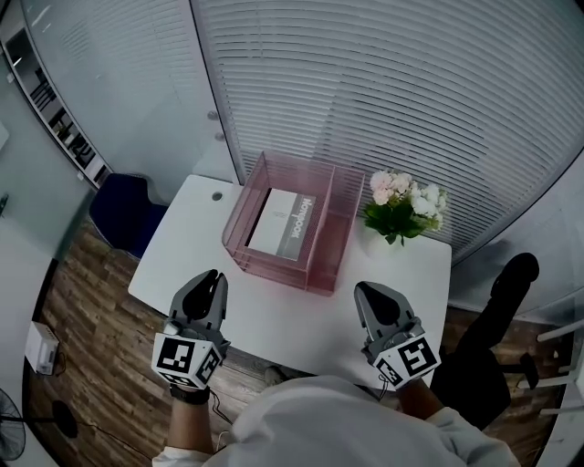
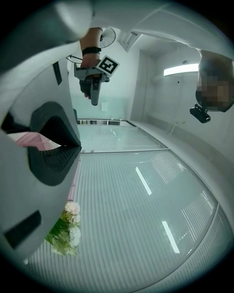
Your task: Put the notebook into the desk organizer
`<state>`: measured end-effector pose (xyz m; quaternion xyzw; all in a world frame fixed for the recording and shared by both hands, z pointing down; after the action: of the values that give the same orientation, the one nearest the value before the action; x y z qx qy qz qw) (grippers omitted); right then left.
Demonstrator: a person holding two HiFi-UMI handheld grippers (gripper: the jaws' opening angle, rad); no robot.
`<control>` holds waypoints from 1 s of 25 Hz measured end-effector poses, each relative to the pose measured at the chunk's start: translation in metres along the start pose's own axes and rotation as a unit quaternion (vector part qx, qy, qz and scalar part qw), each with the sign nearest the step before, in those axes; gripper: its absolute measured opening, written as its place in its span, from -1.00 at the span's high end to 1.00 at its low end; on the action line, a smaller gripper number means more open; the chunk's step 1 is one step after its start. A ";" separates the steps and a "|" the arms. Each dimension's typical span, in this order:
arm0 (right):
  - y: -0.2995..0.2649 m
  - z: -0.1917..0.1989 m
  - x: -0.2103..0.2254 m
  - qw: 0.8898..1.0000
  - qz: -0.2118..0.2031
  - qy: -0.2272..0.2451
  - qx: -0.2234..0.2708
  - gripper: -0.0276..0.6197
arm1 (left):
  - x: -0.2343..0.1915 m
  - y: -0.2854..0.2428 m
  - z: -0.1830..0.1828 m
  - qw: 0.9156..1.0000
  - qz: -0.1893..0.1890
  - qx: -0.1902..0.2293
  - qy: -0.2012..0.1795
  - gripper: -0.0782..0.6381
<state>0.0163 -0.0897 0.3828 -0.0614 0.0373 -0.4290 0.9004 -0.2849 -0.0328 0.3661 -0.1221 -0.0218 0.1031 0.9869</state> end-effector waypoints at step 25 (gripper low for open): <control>-0.006 -0.006 -0.018 1.000 -0.015 0.021 -0.007 0.88 | -0.008 0.041 0.037 0.998 -0.028 0.001 0.055 0.76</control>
<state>-0.0009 -0.0800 0.3782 -0.0590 0.0582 -0.4431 0.8926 -0.3031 0.0134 0.3921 -0.1263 0.0289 0.0691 0.9892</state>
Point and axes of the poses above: the fingertips, and each gripper's own axes: y backward along the fingers, x to its right, z out of its underside, the point moved 6 cm from there along y, backward along the fingers, and after that the axes turned 9 degrees about -x, right-handed, at the moved point
